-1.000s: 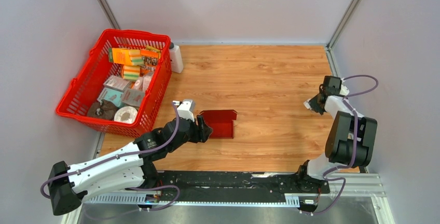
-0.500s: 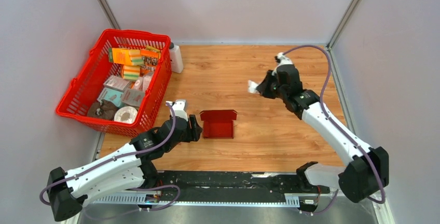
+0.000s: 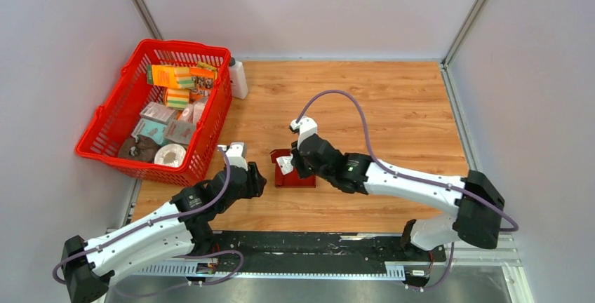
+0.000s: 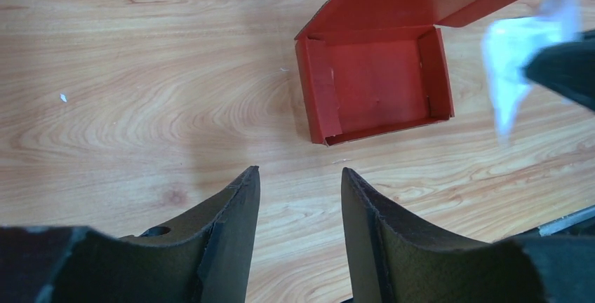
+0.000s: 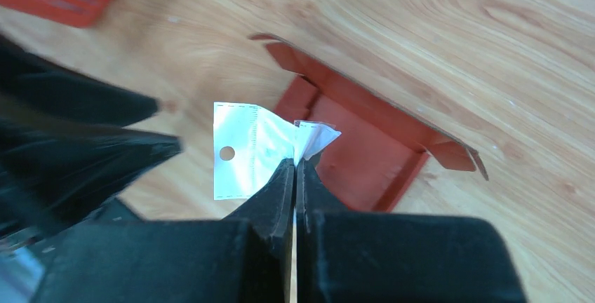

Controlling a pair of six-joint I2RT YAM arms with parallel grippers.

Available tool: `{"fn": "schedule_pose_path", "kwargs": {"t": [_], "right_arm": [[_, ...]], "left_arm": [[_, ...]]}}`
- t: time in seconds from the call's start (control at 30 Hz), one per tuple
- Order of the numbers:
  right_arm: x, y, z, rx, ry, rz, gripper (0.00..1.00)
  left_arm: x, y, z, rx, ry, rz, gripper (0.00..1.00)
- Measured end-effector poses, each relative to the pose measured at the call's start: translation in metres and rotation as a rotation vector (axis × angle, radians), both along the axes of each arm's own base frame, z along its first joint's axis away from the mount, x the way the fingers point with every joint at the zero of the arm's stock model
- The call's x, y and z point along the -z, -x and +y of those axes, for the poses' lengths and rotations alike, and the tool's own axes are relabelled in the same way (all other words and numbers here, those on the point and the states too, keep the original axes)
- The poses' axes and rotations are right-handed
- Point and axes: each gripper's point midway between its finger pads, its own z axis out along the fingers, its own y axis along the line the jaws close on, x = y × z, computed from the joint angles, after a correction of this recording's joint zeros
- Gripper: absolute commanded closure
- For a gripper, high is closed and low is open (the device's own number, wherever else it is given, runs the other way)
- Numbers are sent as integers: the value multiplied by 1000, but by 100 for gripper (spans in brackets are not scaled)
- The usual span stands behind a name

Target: Fold the paper box

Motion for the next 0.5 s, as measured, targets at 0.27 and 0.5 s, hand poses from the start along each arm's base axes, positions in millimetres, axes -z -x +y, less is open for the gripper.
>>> {"fn": "schedule_pose_path", "kwargs": {"t": [0.27, 0.5], "right_arm": [[70, -27, -9, 124, 208, -19, 98], [92, -36, -20, 216, 258, -36, 51]], "left_arm": [[7, -4, -3, -10, -12, 20, 32], [33, -13, -8, -51, -36, 89, 39]]}}
